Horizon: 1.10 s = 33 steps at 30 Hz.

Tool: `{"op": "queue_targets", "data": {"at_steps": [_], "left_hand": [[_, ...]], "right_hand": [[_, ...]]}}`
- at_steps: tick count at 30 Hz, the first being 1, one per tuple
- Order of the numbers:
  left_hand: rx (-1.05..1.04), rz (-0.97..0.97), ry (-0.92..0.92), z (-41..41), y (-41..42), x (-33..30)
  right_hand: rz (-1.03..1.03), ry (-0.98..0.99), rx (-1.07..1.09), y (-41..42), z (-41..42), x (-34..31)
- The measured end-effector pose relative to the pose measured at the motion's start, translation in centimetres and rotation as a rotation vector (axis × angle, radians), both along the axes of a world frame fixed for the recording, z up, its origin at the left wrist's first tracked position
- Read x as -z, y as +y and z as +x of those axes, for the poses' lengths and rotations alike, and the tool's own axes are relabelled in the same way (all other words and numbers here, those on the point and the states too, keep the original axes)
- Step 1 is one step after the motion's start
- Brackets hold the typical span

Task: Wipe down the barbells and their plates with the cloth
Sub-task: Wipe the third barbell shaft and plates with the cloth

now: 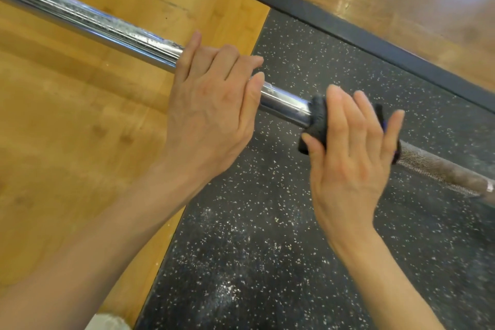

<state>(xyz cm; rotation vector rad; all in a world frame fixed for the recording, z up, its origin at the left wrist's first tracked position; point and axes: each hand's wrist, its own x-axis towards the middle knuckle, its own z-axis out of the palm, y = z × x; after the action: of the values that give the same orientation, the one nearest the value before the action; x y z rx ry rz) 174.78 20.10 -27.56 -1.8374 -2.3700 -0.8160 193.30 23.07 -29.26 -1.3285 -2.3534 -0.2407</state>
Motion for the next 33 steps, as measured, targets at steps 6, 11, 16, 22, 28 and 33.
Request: {"op": "queue_targets", "data": {"at_steps": [6,11,16,22,28,33], "left_hand": [[-0.001,0.013,-0.019,-0.1,0.3,-0.1],[0.001,0.004,-0.017,0.0,-0.1,-0.1],[0.012,-0.003,-0.027,0.2,-0.7,0.0],[0.016,0.011,-0.032,0.3,-2.0,0.0],[0.02,0.005,-0.057,0.5,-3.5,0.0],[0.031,-0.008,-0.063,0.7,-4.6,0.1]], "right_hand": [[-0.022,-0.026,-0.061,-0.5,0.6,-0.1],[-0.055,0.012,0.004,-0.4,-2.3,-1.0],[-0.249,-0.236,0.17,1.5,-5.0,-3.9],[-0.156,-0.088,0.093,-1.6,-4.2,-3.7],[-0.376,-0.217,0.106,-0.6,-5.0,-5.4],[-0.276,-0.186,0.139,-3.1,-4.1,-4.6]]}}
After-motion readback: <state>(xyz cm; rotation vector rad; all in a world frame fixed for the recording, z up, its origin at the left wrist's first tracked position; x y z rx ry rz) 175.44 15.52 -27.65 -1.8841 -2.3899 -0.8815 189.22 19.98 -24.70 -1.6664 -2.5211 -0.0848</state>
